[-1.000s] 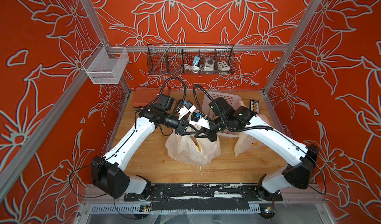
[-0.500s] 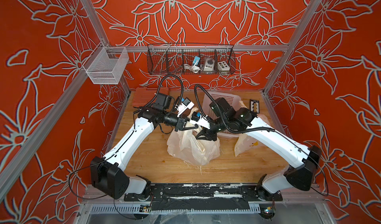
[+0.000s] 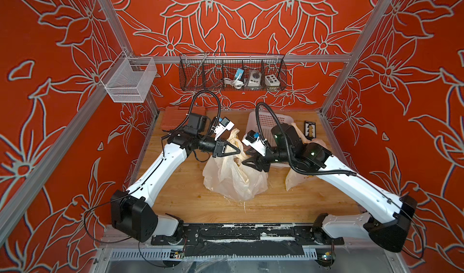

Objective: Place the peach into a plastic bag & tie a knot
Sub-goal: Cross the plastic bag at the center of the board.

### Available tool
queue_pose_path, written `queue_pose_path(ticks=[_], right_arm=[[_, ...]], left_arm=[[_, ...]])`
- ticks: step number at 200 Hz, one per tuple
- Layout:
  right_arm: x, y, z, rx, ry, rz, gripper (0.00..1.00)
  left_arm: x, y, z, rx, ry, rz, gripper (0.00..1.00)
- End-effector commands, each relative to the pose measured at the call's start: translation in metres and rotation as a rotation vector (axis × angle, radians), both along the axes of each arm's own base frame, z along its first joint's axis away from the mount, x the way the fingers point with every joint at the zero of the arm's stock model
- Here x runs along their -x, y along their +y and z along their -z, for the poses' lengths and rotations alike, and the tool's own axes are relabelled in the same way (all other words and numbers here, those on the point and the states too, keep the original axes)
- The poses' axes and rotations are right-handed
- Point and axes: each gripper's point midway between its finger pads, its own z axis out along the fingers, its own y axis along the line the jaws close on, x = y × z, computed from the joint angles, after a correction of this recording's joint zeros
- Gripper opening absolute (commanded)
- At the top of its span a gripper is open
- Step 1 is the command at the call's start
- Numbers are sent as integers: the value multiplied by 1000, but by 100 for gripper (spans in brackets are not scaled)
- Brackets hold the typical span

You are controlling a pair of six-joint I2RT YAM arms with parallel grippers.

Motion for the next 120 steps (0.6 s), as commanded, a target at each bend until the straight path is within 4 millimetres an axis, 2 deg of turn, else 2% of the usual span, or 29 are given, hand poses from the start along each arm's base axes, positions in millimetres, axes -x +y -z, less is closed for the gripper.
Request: queue_pose_path(ticks=[1,11,24,38,69,92,120], right_arm=[[-8,10,-7,-52,-9,34,25],[-10,7,-10,-48,-31,42,10],[-9,4,-15,-51,-62,34,0],[-7,2,-18,-48,-75,17,0],[6,9,-25,-79,-61,-61,0],[17,17,-22,-55,-37,-129,0],[21,22,-12,-18,-4,-159,0]], left_arm=[[4,-1,-5,31,8,21,0],[7,0,-5,31,15,31,7],[13,1,-3,30,27,45,23],[19,2,-4,34,27,64,31],[28,-2,-9,41,3,91,39],[27,-4,-9,32,5,90,42],[23,-5,-8,25,2,76,43]])
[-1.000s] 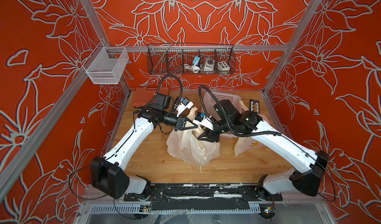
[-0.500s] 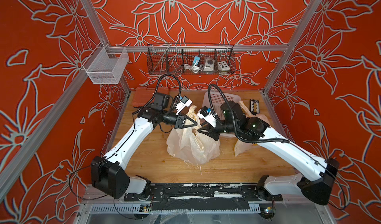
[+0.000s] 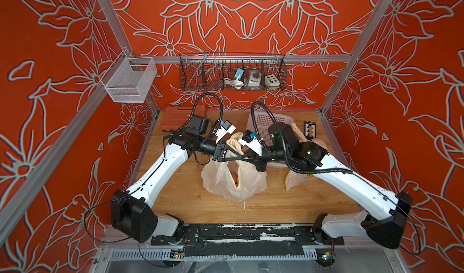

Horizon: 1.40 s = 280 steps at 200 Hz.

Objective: Place the peach into a plastic bag & tie a knot
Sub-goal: Cross the plastic bag at the center of the board.

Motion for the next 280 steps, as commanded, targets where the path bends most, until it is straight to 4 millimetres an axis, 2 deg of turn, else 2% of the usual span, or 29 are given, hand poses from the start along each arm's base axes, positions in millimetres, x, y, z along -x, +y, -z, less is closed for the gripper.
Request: queue_pose_path(ticks=[1,38,61,75,83,89,96,120,128,148,167,186,217,235,241,262,274,280], right_arm=[[11,7,-2,8,5,-76,0],[16,9,5,31,43,-108,0],[14,12,-4,8,37,-101,0],[11,12,-10,-5,43,-78,0],[10,9,-15,-18,56,-55,11],[9,5,-22,-40,76,-37,23],[7,0,-27,-64,96,-21,31],[-1,-25,-51,-171,189,63,49],[-12,-34,-58,-192,224,131,55],[-39,-39,-67,-189,348,270,63],[-45,-23,-69,-181,478,262,67],[-52,-10,-67,-199,535,263,68],[-54,9,-71,-196,560,218,66],[-53,18,-65,-181,581,199,61],[-55,19,-64,-180,586,201,55],[-64,11,-60,-174,583,242,15],[-72,-1,-62,-205,585,280,2],[-76,-8,-64,-226,583,296,0]], left_arm=[[4,0,-9,14,-32,9,43],[-3,-2,-10,15,-22,-3,32],[-5,-4,-7,17,-9,2,25],[-4,-5,-5,15,-9,10,16],[-2,-4,-4,12,-11,12,11],[-1,-4,-4,8,-17,15,8],[1,-3,-3,4,-24,20,6],[4,-1,-2,6,-41,26,3],[5,-1,-3,13,-53,32,3],[10,-1,-7,33,-72,47,6],[12,-2,-9,39,-88,53,7],[14,-2,-10,40,-91,57,8],[15,-2,-10,36,-92,56,9],[15,-3,-11,38,-96,57,9],[15,-3,-11,38,-98,58,9],[13,-1,-8,19,-96,43,11],[12,1,-5,8,-84,29,13],[11,3,-3,5,-78,20,13]])
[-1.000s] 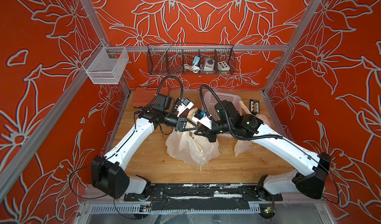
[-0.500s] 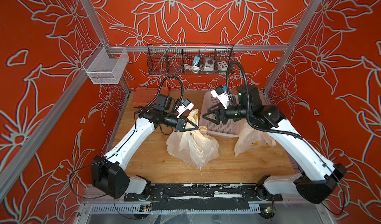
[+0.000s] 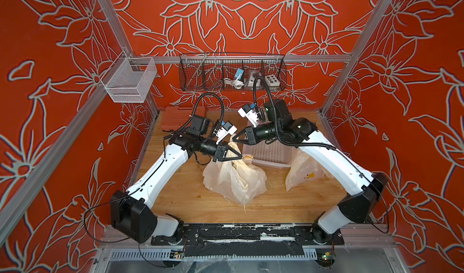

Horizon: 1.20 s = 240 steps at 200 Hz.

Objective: Place the peach into a plastic bag & tie a knot
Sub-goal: Cross the plastic bag at the center of the board.

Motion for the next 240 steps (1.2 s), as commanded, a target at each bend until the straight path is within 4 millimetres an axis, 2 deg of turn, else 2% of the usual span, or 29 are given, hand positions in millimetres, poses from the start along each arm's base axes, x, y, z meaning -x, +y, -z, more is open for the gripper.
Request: queue_pose_path(ticks=[1,16,31,67,85,119,145,159,175,188,215,240], right_arm=[[-11,-23,-19,-56,-12,73,0],[-13,-37,-25,-73,-42,97,0],[-7,-43,-28,-65,-64,92,0],[-1,-54,-22,-40,-89,120,0],[-1,-67,-14,16,-125,166,0],[2,-81,-15,36,-167,214,0],[6,-92,-15,76,-216,231,0],[14,-90,-22,52,-216,197,0],[34,-83,-26,42,-224,117,0],[50,-78,-17,85,-217,64,0],[78,-62,13,112,-146,-22,0],[100,-39,13,69,-119,-91,0]], left_arm=[[7,5,-1,1,-12,-5,13],[3,6,3,-1,4,-24,13],[1,6,4,1,11,-27,13],[-7,6,0,-8,6,-54,8],[-18,9,0,-15,12,-101,7],[-17,10,-7,10,9,-103,8],[-17,11,-5,1,14,-110,5],[-20,11,-2,-7,21,-119,5],[-29,12,2,-25,31,-157,5],[-37,14,3,-33,43,-193,5],[-40,13,-3,-17,59,-201,9],[-36,14,-6,-11,62,-202,12]])
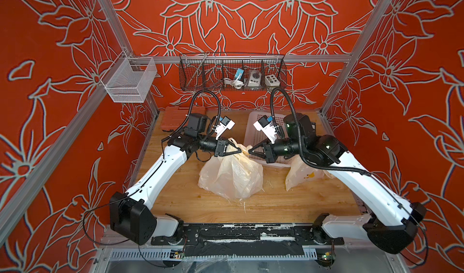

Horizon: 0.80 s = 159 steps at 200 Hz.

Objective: Place the peach into a plastic bag & tie a knot
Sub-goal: Cross the plastic bag at the center of the board.

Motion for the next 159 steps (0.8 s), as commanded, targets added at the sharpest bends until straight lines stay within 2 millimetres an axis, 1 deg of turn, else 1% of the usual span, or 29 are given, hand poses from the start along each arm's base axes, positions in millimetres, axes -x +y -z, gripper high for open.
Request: queue_pose_path(ticks=[1,13,36,57,77,96,112,130,159], right_arm=[[29,8,6,2,55,-64,0],[32,17,10,1,71,-73,0],[36,32,29,18,114,-100,0],[29,41,49,58,139,-81,0],[25,47,59,66,150,-70,0],[18,49,72,88,138,-47,0],[14,48,76,88,114,-30,0],[14,50,73,65,117,-38,0],[15,52,72,45,150,-43,0]], left_arm=[[-8,10,-3,-7,-5,-66,12],[-4,10,-6,3,-5,-55,13],[1,9,-8,12,0,-48,14],[5,9,-8,12,5,-44,14],[7,10,-7,7,15,-47,14],[11,11,-3,2,38,-46,17],[19,14,2,-10,53,-42,22],[28,17,8,-26,61,-40,28],[35,26,17,-56,81,-59,29]])
